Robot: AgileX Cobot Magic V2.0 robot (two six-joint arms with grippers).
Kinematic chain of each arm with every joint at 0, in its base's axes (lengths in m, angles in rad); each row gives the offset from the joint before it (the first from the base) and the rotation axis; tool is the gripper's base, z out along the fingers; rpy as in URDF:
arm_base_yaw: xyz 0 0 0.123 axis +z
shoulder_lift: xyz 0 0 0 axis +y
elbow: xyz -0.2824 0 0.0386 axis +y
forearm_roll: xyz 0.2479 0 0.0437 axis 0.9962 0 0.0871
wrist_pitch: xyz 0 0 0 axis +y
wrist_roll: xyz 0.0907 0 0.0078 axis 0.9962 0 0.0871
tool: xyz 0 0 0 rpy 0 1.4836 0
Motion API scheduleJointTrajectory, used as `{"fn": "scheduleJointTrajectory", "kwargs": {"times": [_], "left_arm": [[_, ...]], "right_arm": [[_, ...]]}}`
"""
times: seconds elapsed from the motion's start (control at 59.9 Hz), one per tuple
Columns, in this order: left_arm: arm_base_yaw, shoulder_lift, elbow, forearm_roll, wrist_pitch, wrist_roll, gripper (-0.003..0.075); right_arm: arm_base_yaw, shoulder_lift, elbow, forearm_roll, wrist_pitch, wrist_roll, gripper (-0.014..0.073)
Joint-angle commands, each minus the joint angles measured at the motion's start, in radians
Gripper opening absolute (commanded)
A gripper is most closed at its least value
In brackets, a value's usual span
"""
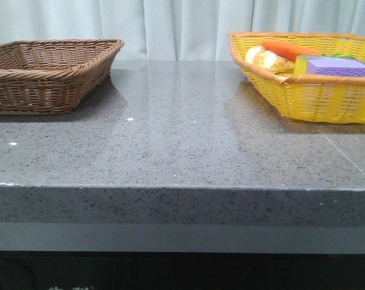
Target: Transfer tape with both arms
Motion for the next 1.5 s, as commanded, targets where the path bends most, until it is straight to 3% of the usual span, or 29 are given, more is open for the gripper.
{"fn": "scheduleJointTrajectory", "kwargs": {"times": [0.0,0.317,0.685,1.019,1.37,1.487], "left_arm": [[-0.008,-0.011,-0.112,-0.008,-0.036,-0.002,-0.002],[-0.008,0.114,-0.462,-0.008,0.252,-0.002,-0.002],[-0.008,0.441,-0.859,-0.008,0.641,-0.002,-0.002],[-0.008,0.637,-0.878,-0.016,0.711,-0.002,-0.002],[-0.008,0.754,-0.878,-0.024,0.739,-0.002,-0.002],[-0.008,0.762,-0.878,-0.024,0.735,-0.002,-0.0017]], "right_arm": [[-0.005,-0.023,-0.107,-0.008,-0.013,0.002,-0.0067],[-0.005,0.057,-0.431,-0.027,0.247,0.002,-0.0067],[-0.005,0.413,-0.788,-0.046,0.567,0.002,-0.0067],[-0.005,0.602,-0.811,-0.041,0.582,0.002,-0.0067],[-0.005,0.639,-0.808,-0.06,0.619,0.002,-0.0067],[-0.005,0.639,-0.808,-0.078,0.624,0.002,-0.0032]]}}
